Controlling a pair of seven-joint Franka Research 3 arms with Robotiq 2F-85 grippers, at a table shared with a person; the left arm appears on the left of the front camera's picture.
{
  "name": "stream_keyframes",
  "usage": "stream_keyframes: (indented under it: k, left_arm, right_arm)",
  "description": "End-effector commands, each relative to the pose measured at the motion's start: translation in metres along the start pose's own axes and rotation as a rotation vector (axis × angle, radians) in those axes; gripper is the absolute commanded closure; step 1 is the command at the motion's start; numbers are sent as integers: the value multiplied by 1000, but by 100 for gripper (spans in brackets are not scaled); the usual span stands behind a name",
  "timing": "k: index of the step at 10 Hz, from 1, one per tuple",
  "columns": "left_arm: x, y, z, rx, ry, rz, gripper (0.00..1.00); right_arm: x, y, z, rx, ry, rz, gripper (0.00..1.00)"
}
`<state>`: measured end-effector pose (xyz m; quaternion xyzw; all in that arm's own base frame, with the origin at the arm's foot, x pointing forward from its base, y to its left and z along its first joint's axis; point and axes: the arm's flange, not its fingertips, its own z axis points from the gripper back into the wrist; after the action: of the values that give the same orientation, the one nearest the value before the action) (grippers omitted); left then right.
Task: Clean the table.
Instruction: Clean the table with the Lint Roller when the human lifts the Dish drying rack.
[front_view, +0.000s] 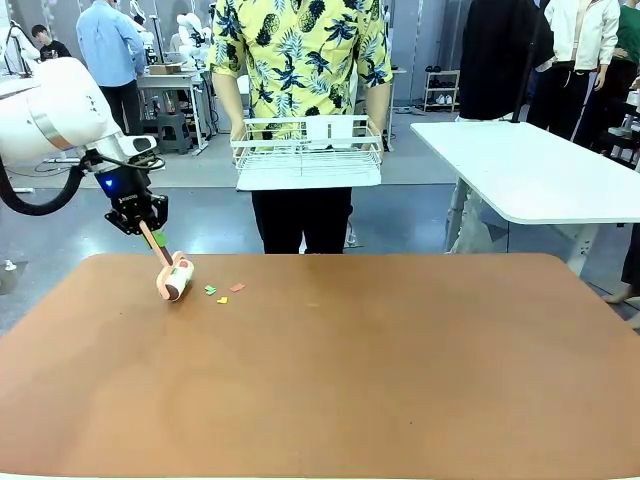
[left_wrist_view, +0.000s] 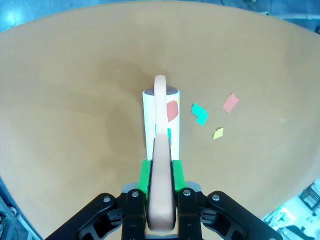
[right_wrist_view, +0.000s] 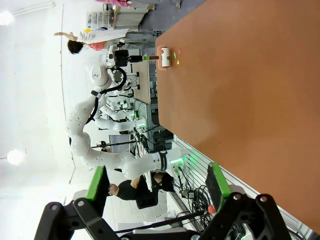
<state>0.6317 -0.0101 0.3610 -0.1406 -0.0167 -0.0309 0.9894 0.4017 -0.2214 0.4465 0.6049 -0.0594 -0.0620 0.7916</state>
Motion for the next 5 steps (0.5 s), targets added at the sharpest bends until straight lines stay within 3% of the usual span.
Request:
stream_keyframes:
  k: [1,5]
  left_arm:
    - [1,3,-15,-20,-8,15,79]
    - [1,-1,-51,-56,-18,62,79]
  right_arm:
    - [-1,3,1,4,1,5,0]
    - [-1,3,1,4,1,5,0]
